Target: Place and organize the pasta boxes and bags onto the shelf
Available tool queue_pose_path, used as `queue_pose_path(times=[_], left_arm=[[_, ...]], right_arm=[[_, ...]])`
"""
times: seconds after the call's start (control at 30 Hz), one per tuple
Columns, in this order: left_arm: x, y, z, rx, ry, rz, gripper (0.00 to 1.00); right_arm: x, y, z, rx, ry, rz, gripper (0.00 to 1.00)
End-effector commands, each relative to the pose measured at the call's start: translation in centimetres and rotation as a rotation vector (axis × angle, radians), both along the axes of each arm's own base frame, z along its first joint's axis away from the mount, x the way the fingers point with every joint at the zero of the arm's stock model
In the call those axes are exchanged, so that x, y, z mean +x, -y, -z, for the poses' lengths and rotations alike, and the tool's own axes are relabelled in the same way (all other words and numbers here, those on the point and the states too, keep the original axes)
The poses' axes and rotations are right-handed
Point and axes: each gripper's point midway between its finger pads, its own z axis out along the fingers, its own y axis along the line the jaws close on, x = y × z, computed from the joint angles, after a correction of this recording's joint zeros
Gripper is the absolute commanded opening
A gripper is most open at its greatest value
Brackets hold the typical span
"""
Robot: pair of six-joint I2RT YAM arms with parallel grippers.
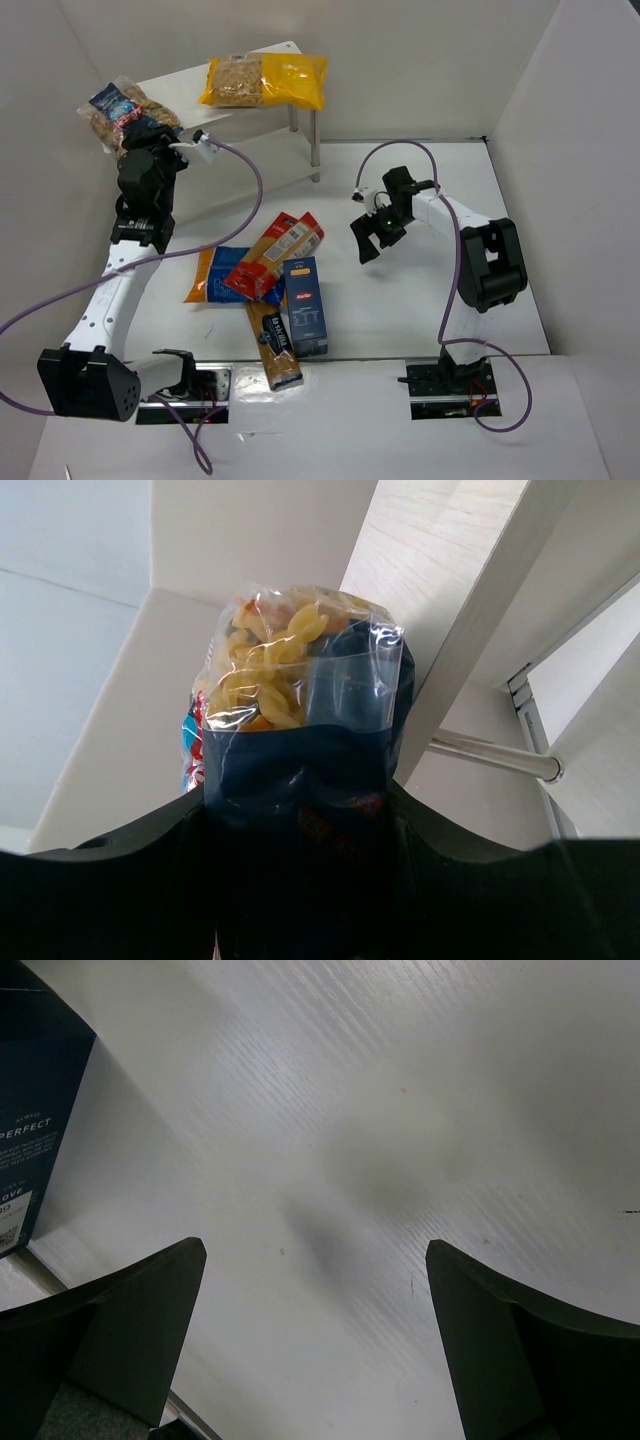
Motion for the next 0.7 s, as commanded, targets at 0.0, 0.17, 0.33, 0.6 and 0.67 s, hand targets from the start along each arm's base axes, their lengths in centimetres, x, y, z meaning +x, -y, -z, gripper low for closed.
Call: queue_pose_path(times=[0.0,0.17,0.33,0.6,0.67], left_arm=[[-0.1,-1.7,4.7,-0.098,-0.162,-0.076,0.46],[-0.3,-0.6,4.2,-0.184,-0.164,-0.035,0.64],[-0.2,1.5,2.7,-0.276,-0.16,0.046,0.93],[-0.8,4.6,-0.6,-0.438,-0.125,0.173,1.0],[-1.1,5.2,-1.4,-0.491,-0.119,0.197,1.0]], right_arm=[[-0.3,-0.2,0.0,0.011,-0.01,-0.017,1.0],[-0.5,-0.1,0.3,0.006,-0.028,-0.016,1.0],[-0.5,-0.1,0.3,0.006,-0.028,-0.016,1.0],[-0.3,-0.2,0.4,0.006,-0.028,-0.016,1.0],[-0.4,-0.2,0.7,0.004,-0.037,-0.016,1.0]])
